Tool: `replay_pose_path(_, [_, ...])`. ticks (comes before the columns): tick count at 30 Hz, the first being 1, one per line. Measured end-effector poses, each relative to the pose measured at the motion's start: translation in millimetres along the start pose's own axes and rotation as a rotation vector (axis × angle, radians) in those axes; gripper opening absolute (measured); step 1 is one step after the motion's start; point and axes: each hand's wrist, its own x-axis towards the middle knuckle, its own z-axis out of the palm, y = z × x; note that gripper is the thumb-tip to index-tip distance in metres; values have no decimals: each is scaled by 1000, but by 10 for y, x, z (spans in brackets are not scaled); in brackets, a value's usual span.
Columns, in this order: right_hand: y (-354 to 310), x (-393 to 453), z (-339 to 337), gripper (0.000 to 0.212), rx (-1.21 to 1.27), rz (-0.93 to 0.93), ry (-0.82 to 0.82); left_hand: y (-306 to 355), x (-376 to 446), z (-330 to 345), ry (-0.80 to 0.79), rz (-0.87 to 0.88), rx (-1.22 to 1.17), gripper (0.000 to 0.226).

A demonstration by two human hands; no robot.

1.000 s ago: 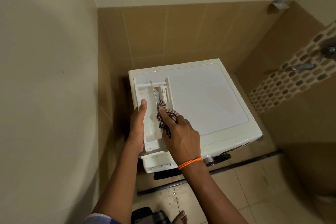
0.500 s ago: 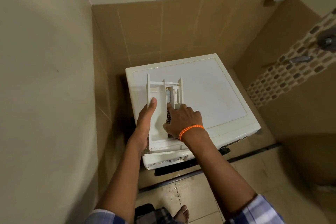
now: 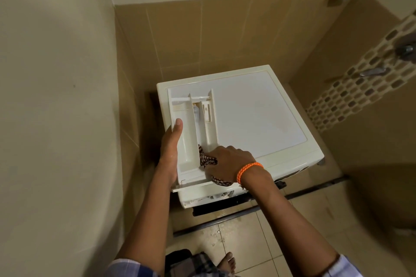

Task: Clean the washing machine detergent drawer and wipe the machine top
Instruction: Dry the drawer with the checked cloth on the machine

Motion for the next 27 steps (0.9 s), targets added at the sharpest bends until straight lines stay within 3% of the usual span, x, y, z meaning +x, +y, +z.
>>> replay_pose_path(8, [55, -60, -208, 28, 133, 24, 38, -20, 12, 56, 1, 8, -31, 113])
replay_pose_path(10, [49, -99, -274, 30, 182, 24, 97, 2, 62, 30, 0, -8, -47, 106])
replay_pose_path(12, [51, -175, -354, 39, 253, 29, 212, -16, 96, 32, -31, 4, -42, 99])
replay_pose_path(15, [28, -293, -480, 42, 414, -24, 473, -16, 55, 80, -12, 8, -18, 110])
replay_pose_path(18, [-107, -328, -463, 42, 296, -88, 680, -32, 19, 73, 5, -46, -26, 115])
replay_pose_path(20, [-203, -256, -314, 46, 93, -69, 558, -42, 45, 43, -68, -48, -64, 103])
replay_pose_path(23, [-244, -109, -80, 52, -92, 14, 156, -44, 37, 21, -50, -17, -2, 103])
replay_pose_path(27, [-199, -57, -72, 49, -154, 33, 34, -197, -9, -18, -9, -56, 2, 112])
